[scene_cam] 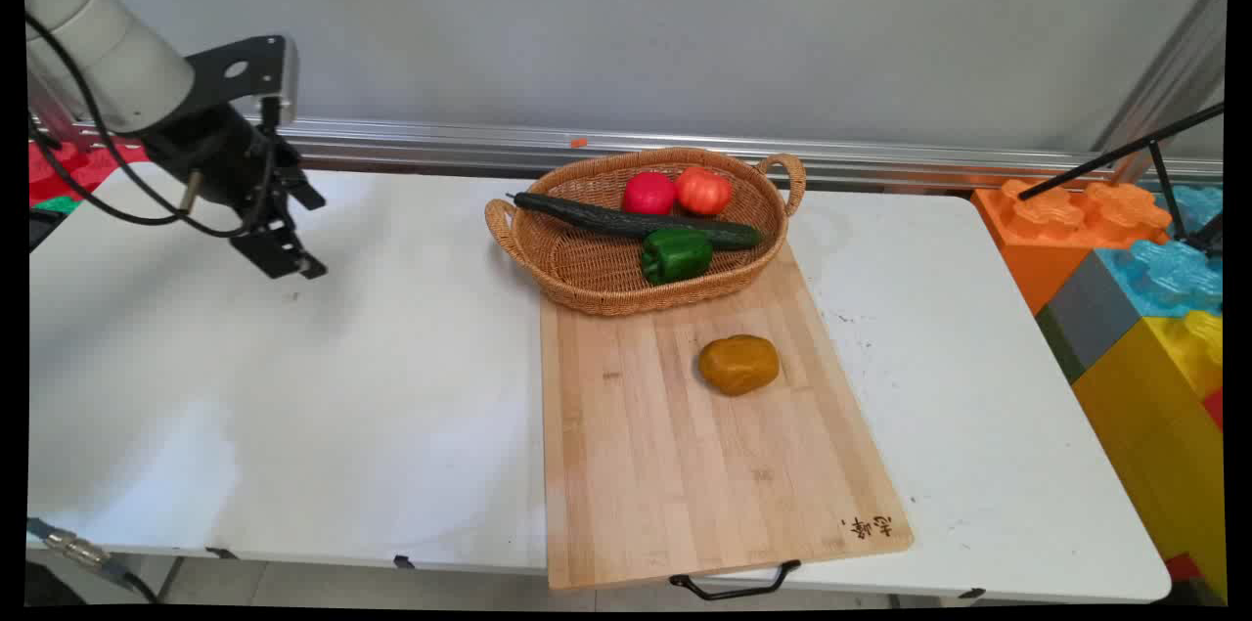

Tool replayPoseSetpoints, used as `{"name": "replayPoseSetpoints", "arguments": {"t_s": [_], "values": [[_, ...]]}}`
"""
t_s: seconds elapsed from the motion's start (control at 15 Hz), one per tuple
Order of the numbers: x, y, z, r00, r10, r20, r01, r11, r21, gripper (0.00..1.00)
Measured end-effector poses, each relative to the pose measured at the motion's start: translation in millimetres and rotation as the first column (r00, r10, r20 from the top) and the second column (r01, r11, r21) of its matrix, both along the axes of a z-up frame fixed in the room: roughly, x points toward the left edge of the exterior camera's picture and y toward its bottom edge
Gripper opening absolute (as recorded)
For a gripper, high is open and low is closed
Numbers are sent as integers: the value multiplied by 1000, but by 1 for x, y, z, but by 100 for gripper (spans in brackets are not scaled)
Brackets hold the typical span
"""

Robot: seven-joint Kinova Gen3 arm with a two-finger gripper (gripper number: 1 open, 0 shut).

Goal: Pick up the potato from the cutting board

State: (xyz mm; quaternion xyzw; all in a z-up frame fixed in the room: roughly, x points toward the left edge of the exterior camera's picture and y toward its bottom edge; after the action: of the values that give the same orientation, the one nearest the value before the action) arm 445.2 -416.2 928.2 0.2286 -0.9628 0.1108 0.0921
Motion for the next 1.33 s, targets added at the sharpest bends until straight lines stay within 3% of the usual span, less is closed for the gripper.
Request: {"name": "replayPoseSetpoints", "arguments": {"t_s": [0.27,0.8,1.07,1.33], "values": [[-45,1,10,999,-18,-40,17,999,-30,100],[-184,4,30,989,-46,-142,45,999,-12,100],[-240,-8,19,981,-53,-184,56,998,9,100],[-276,-20,-5,976,-36,-216,45,998,38,100]]}}
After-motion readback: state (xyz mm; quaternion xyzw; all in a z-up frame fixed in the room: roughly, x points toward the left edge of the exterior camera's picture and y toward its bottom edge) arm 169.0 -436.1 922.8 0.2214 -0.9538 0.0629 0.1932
